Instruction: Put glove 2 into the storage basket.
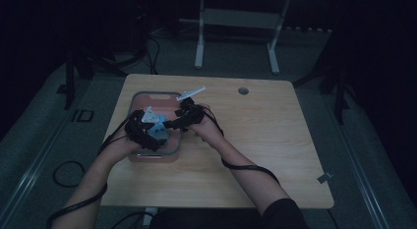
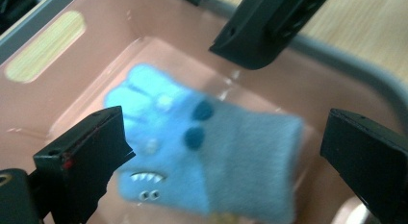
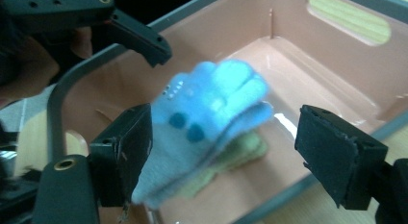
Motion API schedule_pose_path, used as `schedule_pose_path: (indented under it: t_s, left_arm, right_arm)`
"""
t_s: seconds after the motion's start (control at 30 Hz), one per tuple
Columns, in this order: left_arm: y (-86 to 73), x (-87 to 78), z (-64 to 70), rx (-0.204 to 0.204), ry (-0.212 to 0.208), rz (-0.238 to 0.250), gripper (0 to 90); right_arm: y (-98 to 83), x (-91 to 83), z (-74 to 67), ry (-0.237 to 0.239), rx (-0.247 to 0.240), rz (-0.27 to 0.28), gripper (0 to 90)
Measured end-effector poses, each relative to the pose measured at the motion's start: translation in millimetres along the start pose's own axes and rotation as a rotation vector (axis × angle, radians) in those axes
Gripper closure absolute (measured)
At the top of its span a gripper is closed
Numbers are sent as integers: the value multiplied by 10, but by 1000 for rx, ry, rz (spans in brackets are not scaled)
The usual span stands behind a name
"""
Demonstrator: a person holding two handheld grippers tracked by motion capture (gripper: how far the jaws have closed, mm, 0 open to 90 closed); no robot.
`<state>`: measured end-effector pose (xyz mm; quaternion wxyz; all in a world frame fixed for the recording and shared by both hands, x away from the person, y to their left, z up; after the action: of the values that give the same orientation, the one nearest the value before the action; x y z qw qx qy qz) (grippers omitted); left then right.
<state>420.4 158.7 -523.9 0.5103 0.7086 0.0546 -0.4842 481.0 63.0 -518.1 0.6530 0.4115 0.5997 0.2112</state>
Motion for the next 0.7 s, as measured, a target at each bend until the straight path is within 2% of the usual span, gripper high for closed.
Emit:
schedule_pose_path:
  t_s: [0.1, 0.13, 0.2, 0.37, 0.47, 0.7]
  left_arm:
    - [17, -11, 27, -1, -12, 16, 23]
    - [42, -20, 81, -17, -53, 33, 23]
    - [44, -13, 124, -14, -67, 21, 34]
    - [67, 2, 201, -7, -67, 21, 34]
    - [87, -5, 258, -13, -93, 31, 34]
    - [159, -6, 423, 1, -126, 48, 34]
  right_arm:
    - [-19, -26, 10, -9, -13, -3, 204]
    - [-24, -38, 13, -8, -10, -3, 204]
    - [-37, -92, 36, -13, -14, 8, 200]
    - [-100, -160, 64, -19, 1, -3, 199]
    - [-134, -203, 79, -23, 0, -2, 192]
    - [-191, -333, 85, -38, -24, 2, 172]
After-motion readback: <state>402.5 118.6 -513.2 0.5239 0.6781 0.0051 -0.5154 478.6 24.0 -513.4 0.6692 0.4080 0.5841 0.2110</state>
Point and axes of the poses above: each handheld gripper's, and its own axes: x roughly forward along the jaws, y roughly out of its top, z roughly to its right, the point moved 8 cm from there along x, roughly forward along the jaws, and after that the axes turned 14 degrees about -x, right-handed, at the moved point
